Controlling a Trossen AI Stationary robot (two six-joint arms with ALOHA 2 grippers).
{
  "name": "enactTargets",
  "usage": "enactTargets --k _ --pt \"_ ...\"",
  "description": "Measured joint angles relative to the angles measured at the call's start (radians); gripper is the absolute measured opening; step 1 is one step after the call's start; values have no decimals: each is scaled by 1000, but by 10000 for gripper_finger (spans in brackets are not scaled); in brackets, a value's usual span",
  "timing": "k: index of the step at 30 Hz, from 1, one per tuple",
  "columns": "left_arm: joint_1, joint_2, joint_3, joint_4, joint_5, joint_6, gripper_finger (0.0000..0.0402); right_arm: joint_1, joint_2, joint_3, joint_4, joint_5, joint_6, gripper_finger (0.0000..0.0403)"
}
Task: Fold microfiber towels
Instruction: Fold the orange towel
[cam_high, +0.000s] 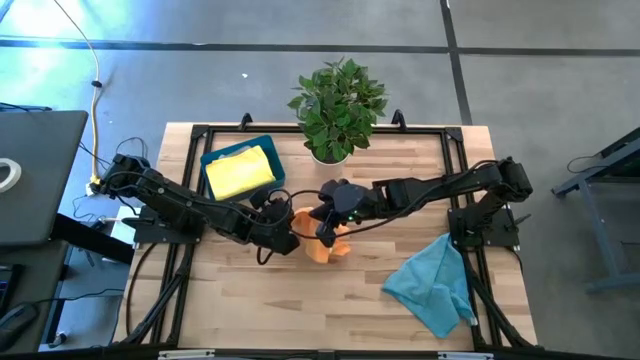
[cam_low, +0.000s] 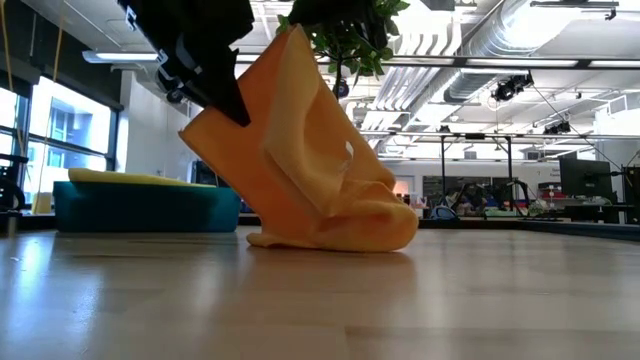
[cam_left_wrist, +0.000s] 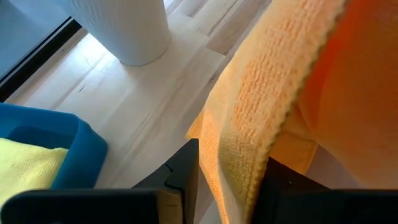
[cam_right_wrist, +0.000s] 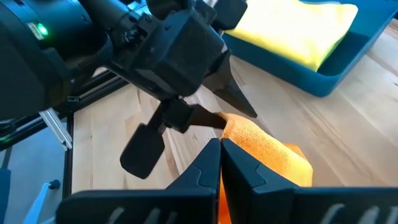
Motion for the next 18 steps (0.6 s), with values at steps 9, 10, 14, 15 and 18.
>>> enactTargets --k 9,10,14,15,18 --pt "30 0 0 1 147 -27 106 0 0 0 53 0 -18 0" --pt "31 0 0 1 147 -28 102 0 0 0 53 0 -18 0" --pt "31 0 0 1 125 -27 59 0 0 0 53 1 -18 0" --pt "31 0 0 -1 127 -26 41 0 0 0 53 1 -19 0" --pt "31 0 0 -12 168 -17 7 0 0 0 49 1 -33 0"
